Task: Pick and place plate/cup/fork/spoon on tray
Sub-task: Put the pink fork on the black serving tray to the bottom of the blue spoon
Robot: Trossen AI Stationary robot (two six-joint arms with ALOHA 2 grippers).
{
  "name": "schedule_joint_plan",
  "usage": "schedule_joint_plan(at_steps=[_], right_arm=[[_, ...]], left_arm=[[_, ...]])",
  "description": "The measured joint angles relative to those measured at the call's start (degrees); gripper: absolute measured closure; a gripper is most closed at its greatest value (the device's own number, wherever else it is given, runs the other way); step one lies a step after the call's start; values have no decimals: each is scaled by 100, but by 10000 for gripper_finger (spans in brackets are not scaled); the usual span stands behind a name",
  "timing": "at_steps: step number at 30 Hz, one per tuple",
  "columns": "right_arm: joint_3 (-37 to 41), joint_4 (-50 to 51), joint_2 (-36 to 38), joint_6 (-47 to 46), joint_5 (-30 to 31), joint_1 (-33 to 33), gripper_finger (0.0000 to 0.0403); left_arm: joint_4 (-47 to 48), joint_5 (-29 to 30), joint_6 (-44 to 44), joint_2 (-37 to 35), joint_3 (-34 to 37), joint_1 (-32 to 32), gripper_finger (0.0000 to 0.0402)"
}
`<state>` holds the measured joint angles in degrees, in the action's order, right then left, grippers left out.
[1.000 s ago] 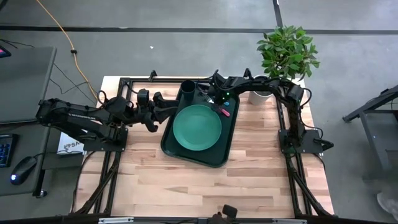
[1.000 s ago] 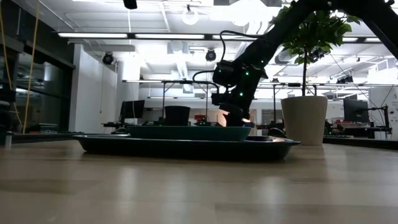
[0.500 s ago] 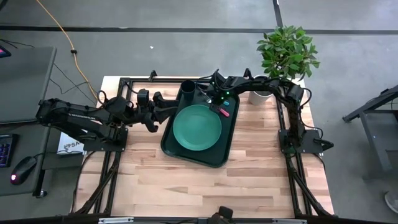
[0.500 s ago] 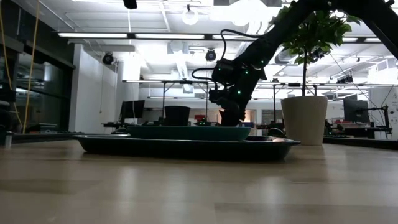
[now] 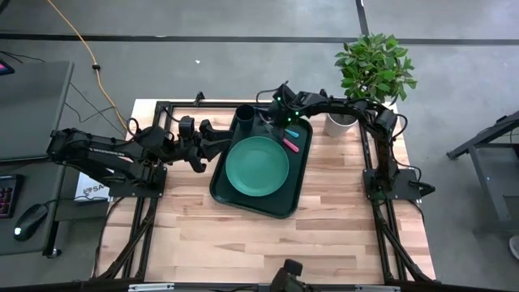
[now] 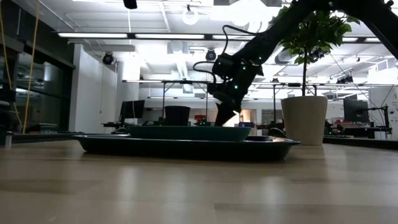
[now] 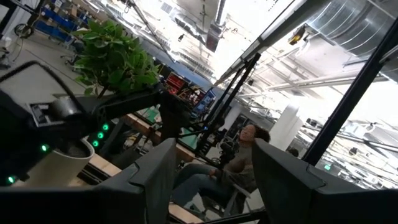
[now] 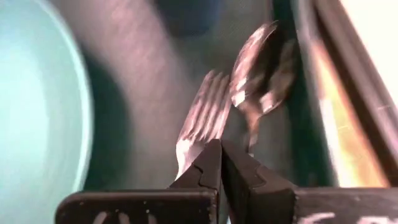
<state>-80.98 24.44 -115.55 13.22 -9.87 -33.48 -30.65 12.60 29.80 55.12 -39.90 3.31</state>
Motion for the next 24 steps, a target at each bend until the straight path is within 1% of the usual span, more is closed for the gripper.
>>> schedule_joint_plan(at_steps=[4, 7, 10, 13, 15, 19, 21, 24], right_arm=[[-149, -177, 0, -335, -35, -103, 403], [-150, -330, 0, -698, -263, -115, 403], [-99, -509, 0, -1130, -321, -115, 403], [-64, -649, -10, -1921, -204, -109, 403], [-71, -848, -80, -2484, -14, -99, 403], [-67, -1066, -281, -3491, -66, -64, 403], [-67, -1112, -339, -3684, -30, -6, 403], [-60, -1050, -382, -3719, 83, 117, 403]], left_arm=[[0, -2, 0, -1, 0, 0, 206], [0, 0, 2, -1, 0, 0, 206], [0, -2, 0, -1, 0, 0, 206], [0, -1, 1, -1, 0, -2, 206], [0, -1, 2, 0, 0, -2, 206], [10, -1, 4, -1, 0, -4, 206], [22, -2, 2, -1, 0, -2, 206], [39, -2, 15, -1, 0, -2, 206]])
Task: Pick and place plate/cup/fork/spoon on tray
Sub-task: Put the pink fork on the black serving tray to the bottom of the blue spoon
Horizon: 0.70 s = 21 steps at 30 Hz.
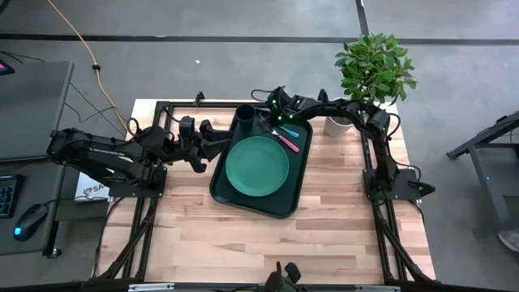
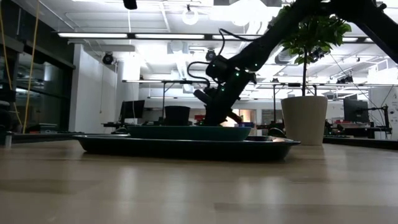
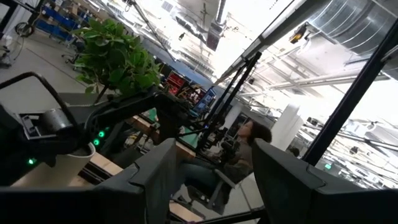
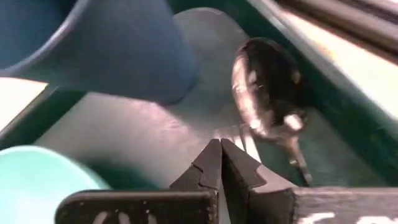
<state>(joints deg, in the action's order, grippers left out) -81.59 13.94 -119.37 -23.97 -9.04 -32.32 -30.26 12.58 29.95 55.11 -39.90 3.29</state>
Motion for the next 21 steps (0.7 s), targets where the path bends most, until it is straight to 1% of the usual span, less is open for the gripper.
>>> schedule_joint_plan(at_steps=[6, 14, 16, 21], right_arm=[[0, 91, 0, 199, 534, 72, 403], [-13, 100, 0, 196, 1043, -10, 403], [-10, 157, -1, 195, 1090, -47, 403], [-10, 175, -57, 124, 958, -7, 403]], left_arm=[[4, 0, 92, 0, 0, 0, 206], [5, 0, 117, 0, 0, 0, 206], [7, -2, 117, 0, 0, 0, 206], [55, 0, 134, 0, 0, 2, 206]])
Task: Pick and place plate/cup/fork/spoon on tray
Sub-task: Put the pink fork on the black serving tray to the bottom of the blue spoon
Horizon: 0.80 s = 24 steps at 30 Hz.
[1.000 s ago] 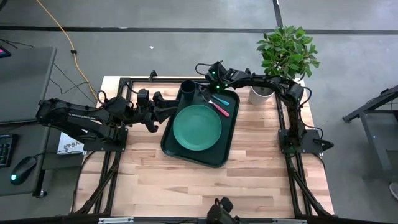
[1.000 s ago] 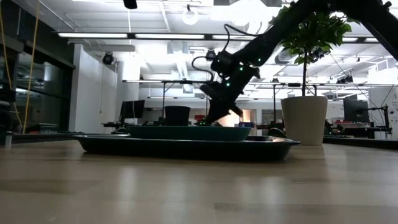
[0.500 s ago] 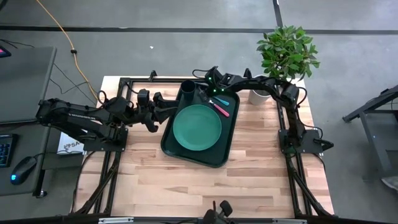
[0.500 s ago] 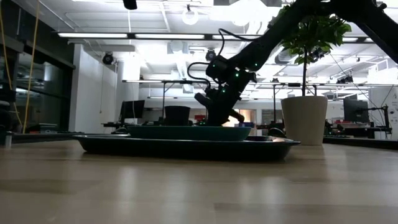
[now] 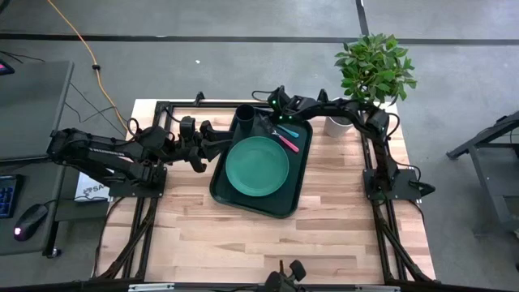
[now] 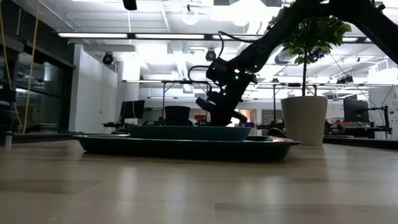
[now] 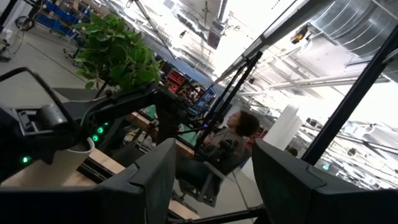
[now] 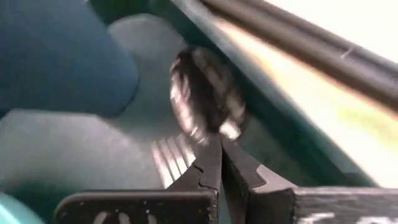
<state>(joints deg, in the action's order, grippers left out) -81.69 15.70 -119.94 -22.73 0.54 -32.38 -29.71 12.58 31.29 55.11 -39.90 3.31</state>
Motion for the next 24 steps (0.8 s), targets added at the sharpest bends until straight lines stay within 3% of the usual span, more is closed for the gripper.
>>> schedule_joint_plan(at_steps=[15, 24], right_arm=[[2, -10, -125, 127, -136, 129, 403], [2, -78, -125, 368, -669, 131, 403]], left_arm=[[-2, 0, 0, 0, 0, 0, 206], [-2, -2, 0, 0, 0, -1, 206]])
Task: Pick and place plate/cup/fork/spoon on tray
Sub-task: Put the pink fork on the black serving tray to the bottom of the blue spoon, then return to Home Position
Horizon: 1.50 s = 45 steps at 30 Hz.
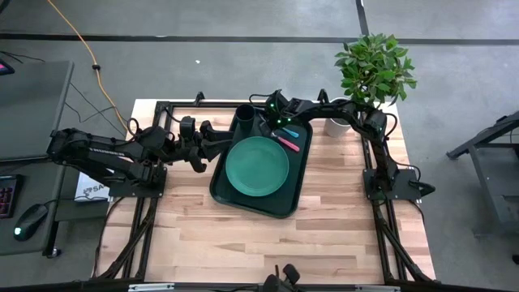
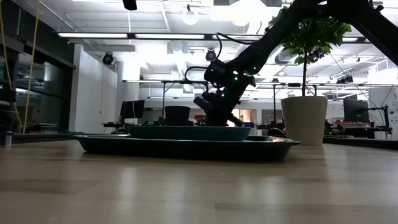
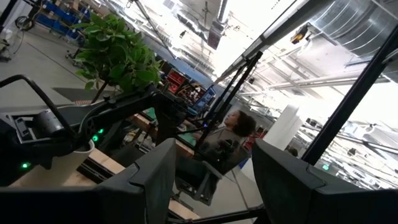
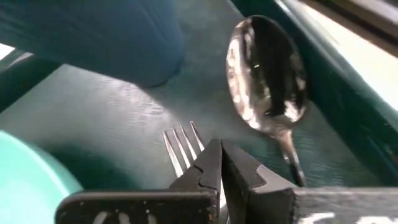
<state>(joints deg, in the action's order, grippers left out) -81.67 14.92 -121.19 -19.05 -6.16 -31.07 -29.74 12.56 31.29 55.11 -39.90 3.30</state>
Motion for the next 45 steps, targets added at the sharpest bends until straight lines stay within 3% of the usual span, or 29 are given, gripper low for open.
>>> schedule_joint_plan(at_steps=[12, 18, 24, 29, 34, 39, 45], right_arm=[[0, -161, 104, 387, -338, -1, 403], [0, 484, 937, 992, -433, -383, 403], [244, 1459, 1797, 1546, -610, -206, 403], [2094, 356, 2942, 835, -1060, 405, 403], [3687, -1271, 4532, -215, -1112, 1371, 403], [4370, -2890, 5703, -648, -979, 2087, 403], [4426, -3389, 6289, -594, -451, 2445, 403]], left_arm=[[-1, 0, 0, 0, 0, 1, 206], [0, -2, 0, 0, 0, 1, 206], [21, -2, 0, 0, 0, 0, 206], [43, -2, 0, 0, 0, 1, 206], [338, 1, -350, 0, 0, 6, 206], [649, 4, -601, 0, 0, 19, 206], [704, 43, -443, 0, 0, 16, 206]])
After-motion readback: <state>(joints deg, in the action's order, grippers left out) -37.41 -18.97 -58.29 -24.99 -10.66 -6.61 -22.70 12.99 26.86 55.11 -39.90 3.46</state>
